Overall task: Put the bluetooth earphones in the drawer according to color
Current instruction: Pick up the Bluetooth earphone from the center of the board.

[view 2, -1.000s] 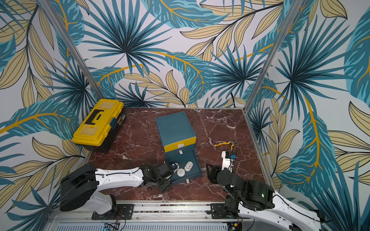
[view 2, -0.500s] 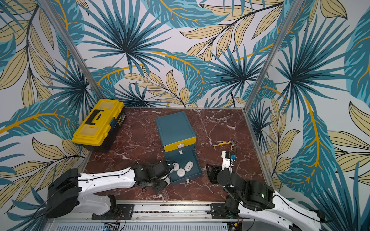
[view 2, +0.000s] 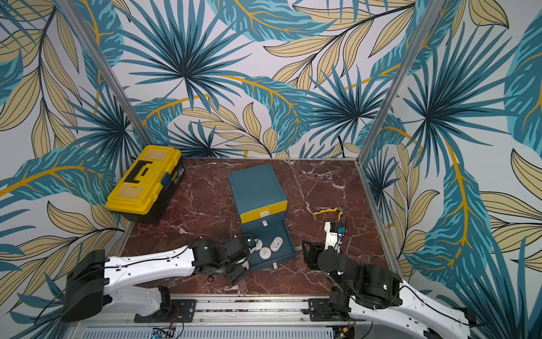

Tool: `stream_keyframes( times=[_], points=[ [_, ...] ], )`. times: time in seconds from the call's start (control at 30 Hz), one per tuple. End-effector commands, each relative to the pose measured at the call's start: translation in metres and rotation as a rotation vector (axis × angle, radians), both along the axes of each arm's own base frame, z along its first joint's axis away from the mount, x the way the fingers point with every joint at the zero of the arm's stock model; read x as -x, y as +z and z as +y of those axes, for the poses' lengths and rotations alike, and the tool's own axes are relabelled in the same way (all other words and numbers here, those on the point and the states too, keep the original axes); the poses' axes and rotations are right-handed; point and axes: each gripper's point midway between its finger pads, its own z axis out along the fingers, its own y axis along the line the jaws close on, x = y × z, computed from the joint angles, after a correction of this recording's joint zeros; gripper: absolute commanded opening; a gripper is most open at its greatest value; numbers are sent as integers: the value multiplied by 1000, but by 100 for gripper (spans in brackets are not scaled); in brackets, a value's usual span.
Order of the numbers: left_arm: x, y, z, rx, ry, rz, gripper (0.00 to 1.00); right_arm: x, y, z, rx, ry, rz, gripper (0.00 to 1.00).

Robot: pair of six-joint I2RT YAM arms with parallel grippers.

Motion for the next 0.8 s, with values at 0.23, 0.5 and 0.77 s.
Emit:
stream_keyframes(
  times=[0.23, 0.5, 0.77],
  points=[
    [-13, -36, -15, 8, -38, 30, 78, 0, 7, -4, 3, -3, -20, 56],
    [-21, -48, -11, -23, -14, 48, 79, 0, 7, -4, 2, -4, -19, 56],
    [-23, -55, -16, -23, -39, 64, 77, -1, 6, -3, 11, -5, -16, 56]
  ],
)
